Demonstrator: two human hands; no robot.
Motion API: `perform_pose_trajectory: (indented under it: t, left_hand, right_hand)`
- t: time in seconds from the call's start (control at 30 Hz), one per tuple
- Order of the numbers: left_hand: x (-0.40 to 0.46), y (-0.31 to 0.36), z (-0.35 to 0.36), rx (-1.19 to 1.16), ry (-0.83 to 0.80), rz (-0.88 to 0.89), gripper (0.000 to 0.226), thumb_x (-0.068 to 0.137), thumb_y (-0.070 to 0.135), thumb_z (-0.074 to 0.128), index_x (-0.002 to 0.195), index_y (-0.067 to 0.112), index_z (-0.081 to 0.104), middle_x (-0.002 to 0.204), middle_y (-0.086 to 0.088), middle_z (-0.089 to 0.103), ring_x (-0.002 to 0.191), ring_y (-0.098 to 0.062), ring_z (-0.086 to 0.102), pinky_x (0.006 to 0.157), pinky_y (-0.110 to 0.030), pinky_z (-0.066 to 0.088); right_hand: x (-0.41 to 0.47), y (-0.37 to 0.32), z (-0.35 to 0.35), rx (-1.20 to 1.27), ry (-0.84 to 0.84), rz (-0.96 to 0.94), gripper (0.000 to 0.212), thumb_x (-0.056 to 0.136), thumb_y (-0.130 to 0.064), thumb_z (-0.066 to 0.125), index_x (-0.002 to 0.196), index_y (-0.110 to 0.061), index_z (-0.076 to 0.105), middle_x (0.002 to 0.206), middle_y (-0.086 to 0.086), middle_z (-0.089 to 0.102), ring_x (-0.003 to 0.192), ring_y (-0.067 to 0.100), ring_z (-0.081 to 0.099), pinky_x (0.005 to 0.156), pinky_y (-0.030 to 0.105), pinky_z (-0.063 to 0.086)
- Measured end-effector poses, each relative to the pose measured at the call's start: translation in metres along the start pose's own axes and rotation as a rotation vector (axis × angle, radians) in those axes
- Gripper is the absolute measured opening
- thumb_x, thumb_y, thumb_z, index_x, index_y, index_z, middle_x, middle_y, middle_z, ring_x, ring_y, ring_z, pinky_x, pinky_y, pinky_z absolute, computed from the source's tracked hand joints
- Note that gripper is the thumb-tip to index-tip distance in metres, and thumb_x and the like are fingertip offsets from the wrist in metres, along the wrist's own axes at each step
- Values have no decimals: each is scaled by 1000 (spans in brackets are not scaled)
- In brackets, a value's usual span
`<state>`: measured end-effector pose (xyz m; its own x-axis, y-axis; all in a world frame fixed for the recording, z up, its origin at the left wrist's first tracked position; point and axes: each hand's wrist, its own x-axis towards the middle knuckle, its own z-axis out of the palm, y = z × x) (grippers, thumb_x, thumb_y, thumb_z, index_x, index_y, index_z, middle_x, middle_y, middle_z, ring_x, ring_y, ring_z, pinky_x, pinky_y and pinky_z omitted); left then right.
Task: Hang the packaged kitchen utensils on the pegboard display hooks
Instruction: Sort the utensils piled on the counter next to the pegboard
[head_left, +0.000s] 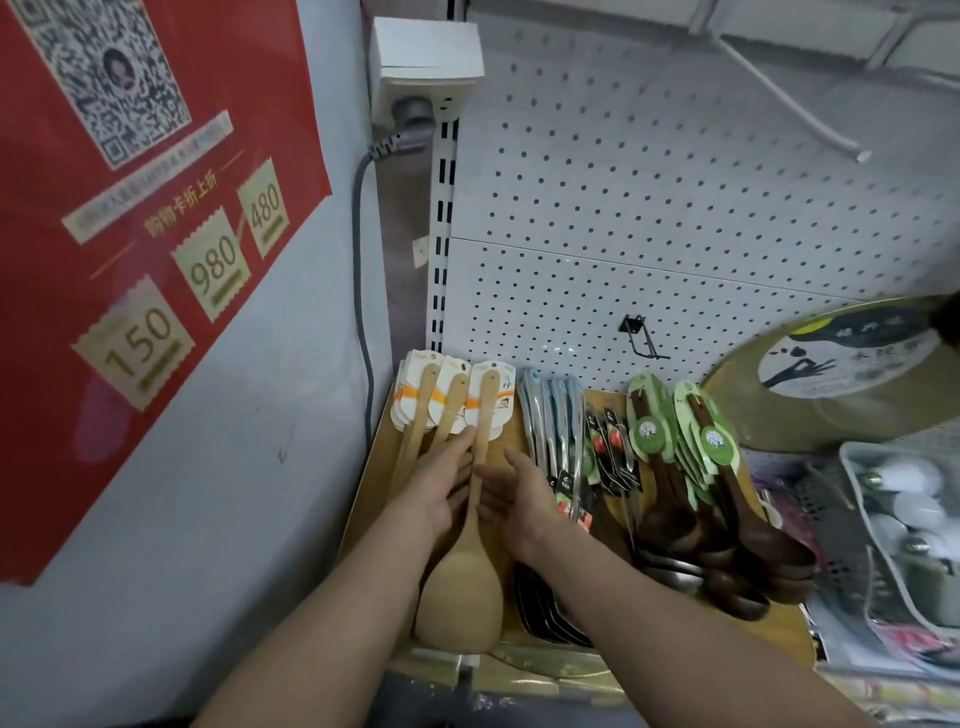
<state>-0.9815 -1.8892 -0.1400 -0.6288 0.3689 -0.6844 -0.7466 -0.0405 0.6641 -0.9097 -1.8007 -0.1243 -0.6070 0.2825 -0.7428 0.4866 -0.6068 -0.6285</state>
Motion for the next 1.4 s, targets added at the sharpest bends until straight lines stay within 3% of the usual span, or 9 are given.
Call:
perform_pose_trajectory:
  t: [0.13, 0.47, 0.57, 0.7, 0.83, 0.9, 1.0, 1.13, 1.4]
  left_hand:
    - [0, 1, 2, -38, 13, 0, 32, 93, 47, 66, 116, 25, 68, 111, 7, 70, 104, -8, 61, 80, -29, 44]
    - [4, 3, 12, -67, 24, 28, 26, 95, 41, 67, 102, 16, 72, 95, -2, 77, 91, -19, 69, 71, -32, 53]
    - [2, 0, 17, -63, 7, 52, 26, 95, 41, 67, 98, 16, 73, 83, 0, 78, 85, -20, 70, 80, -36, 56]
    - [-7, -1, 32, -91, 28, 127, 27, 94, 34, 70, 109, 13, 73, 97, -6, 75, 85, -22, 69, 68, -33, 58]
    - [-23, -9, 58, -126, 79, 231, 26, 93, 20, 71, 116, 8, 69, 92, -6, 71, 84, -24, 66, 78, -39, 60]
    - [-37, -18, 78, -137, 87, 254, 18, 95, 16, 68, 112, 11, 67, 80, 0, 67, 69, -16, 63, 62, -30, 55]
    - [-58, -39, 120, -155, 76, 290, 5, 95, 13, 67, 98, 16, 67, 77, 1, 65, 70, -17, 60, 65, -31, 51]
    - [-94, -78, 192, -104, 3, 347, 9, 97, 13, 64, 106, 16, 65, 83, 0, 64, 73, -16, 56, 64, -30, 46]
    - [-150, -181, 353, -40, -133, 342, 27, 94, 25, 70, 114, 7, 67, 87, -10, 66, 82, -27, 62, 73, -41, 58]
  right_hand:
    - [0, -2, -2, 28, 7, -22, 56, 103, -47, 44, 114, 0, 73, 94, 10, 66, 80, 19, 54, 70, 30, 43]
    - [-8, 3, -21, 107, -89, -110, 62, 103, -49, 41, 115, 3, 74, 98, 13, 71, 84, 21, 61, 74, 31, 46]
    - [-18, 7, -29, 56, -107, -163, 45, 101, -39, 54, 102, 0, 77, 93, 12, 72, 82, 20, 61, 74, 30, 45]
    - [-37, 14, -44, -61, -128, -258, 10, 94, -11, 70, 87, -6, 74, 84, 15, 68, 77, 26, 59, 72, 33, 50]
    - [-53, 15, -74, -141, -103, -307, 13, 89, -4, 73, 81, -14, 73, 79, 5, 70, 75, 19, 63, 75, 35, 53]
    - [-62, 14, -95, -170, -76, -338, 15, 84, -6, 76, 82, -19, 69, 75, 1, 69, 72, 18, 62, 74, 36, 50]
    - [-82, 12, -135, -93, -96, -362, 19, 84, -1, 75, 93, -15, 66, 81, 6, 71, 69, 18, 63, 70, 35, 53]
    - [-115, 9, -207, 13, -138, -365, 21, 88, 0, 72, 107, -9, 73, 99, 19, 76, 86, 29, 69, 92, 45, 53]
    - [-189, 12, -387, 54, -27, -478, 12, 91, -4, 71, 99, -11, 77, 88, 14, 71, 78, 25, 59, 70, 34, 46]
